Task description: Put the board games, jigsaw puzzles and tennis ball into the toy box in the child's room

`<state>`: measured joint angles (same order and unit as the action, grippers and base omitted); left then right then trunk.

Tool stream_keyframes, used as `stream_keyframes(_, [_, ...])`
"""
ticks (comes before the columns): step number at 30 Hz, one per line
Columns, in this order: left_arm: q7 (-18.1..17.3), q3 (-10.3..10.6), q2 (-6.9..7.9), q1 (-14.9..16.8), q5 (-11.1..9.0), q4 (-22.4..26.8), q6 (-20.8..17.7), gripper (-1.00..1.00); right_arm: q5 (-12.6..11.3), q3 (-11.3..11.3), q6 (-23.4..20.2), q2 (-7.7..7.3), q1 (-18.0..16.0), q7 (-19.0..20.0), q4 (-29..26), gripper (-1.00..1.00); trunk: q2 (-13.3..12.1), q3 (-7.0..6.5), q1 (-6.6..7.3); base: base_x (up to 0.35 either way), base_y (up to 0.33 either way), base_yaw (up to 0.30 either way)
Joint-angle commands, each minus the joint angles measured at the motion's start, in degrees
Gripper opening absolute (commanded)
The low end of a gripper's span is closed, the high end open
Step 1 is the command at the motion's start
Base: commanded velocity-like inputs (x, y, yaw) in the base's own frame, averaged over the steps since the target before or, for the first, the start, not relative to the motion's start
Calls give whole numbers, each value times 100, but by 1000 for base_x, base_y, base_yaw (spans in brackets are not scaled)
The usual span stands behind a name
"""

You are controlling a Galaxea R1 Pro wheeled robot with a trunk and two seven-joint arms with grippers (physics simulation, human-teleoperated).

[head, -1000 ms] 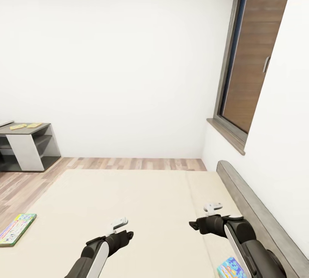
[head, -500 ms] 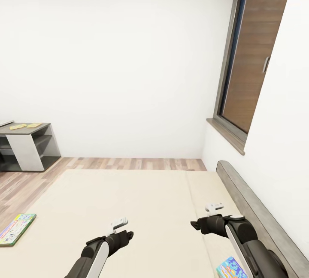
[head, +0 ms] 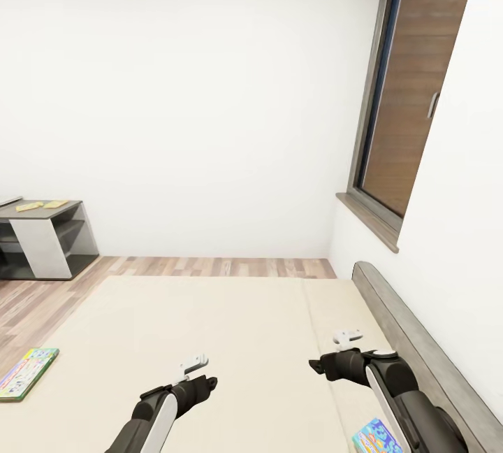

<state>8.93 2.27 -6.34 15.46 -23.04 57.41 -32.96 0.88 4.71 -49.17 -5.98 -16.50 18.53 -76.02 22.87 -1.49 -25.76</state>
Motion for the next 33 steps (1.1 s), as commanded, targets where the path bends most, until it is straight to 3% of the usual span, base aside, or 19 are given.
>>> stream_keyframes(1, [51, 8, 1, 1, -61, 7, -18, 100, 12, 6, -23, -4, -2, 15, -4, 100, 5, 3, -2, 0, 0, 0])
stream_keyframes(33, [56, 2, 1, 1, -60, 7, -18, 100, -7, -27, -29, -41, -2, 17, -34, 100, 5, 3, -2, 27, -152, 0])
